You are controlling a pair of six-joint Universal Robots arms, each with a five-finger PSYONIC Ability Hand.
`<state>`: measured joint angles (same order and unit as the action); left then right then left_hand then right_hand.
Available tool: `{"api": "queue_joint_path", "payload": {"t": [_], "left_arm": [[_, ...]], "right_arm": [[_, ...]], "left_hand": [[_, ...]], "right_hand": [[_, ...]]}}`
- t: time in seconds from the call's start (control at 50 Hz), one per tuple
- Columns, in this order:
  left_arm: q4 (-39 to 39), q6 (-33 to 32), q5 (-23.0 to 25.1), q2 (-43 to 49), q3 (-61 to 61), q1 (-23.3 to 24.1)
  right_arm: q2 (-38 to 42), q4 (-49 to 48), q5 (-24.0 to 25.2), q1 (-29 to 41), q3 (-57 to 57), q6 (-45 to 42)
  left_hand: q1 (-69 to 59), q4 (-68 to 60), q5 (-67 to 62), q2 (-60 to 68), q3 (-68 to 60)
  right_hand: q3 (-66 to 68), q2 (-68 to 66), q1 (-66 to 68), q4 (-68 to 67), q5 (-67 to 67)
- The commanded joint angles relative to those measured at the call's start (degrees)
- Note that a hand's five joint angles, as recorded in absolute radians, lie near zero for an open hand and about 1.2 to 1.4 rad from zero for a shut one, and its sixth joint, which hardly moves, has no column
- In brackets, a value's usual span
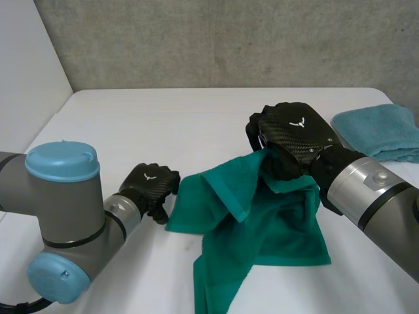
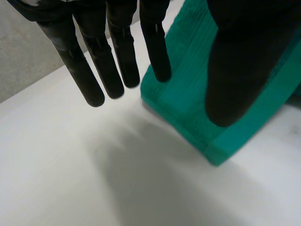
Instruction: Fold the laundry.
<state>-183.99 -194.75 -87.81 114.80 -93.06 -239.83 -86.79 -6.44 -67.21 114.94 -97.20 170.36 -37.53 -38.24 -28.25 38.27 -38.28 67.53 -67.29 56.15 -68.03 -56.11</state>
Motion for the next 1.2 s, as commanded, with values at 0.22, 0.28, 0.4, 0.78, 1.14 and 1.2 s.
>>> {"api": "queue_joint_path", "payload": {"t": [0.22,0.28,0.4,0.78,1.14,1.2], "left_arm": [[-0.2,0.8,-14.1,-15.6,-0.4,-10.1],[-0.1,0.8,-12.9,-17.9,-0.5,-11.9],[0.2,1.0,-9.1,-20.1,-1.4,-12.3],[2.3,6.1,-7.7,-17.9,-4.3,0.7],[1.8,5.6,-8.5,-0.6,-0.7,7.0],[1.5,5.5,-8.4,1.7,0.3,6.1]], "right_arm": [[23.7,5.4,-4.6,10.9,25.2,-1.0],[30.4,8.5,-8.3,16.0,33.7,-2.8],[41.1,13.5,-9.5,20.8,45.4,-4.4],[21.3,21.8,-10.8,9.4,29.3,-4.2],[4.4,13.9,-2.0,-18.2,-4.4,-5.1],[4.4,13.8,2.2,-21.9,-7.7,-5.2]], "left_hand": [[18.4,19.1,19.1,-19.1,19.1],[18.6,19.3,19.3,-19.3,19.3],[19.1,19.8,19.8,-19.8,19.8],[18.9,19.6,19.6,-19.6,19.7],[15.0,15.7,15.8,-15.8,15.8],[15.0,15.7,15.8,-15.8,15.8]], "right_hand": [[12.5,-12.7,23.9,-12.0,-13.9],[12.5,-12.7,23.9,-12.0,-13.9],[11.0,-11.3,22.4,-10.5,-12.5],[-57.5,57.3,-46.1,58.0,56.1],[-41.5,41.2,-30.1,42.0,40.1],[-35.8,35.5,-24.4,36.2,34.3]]}}
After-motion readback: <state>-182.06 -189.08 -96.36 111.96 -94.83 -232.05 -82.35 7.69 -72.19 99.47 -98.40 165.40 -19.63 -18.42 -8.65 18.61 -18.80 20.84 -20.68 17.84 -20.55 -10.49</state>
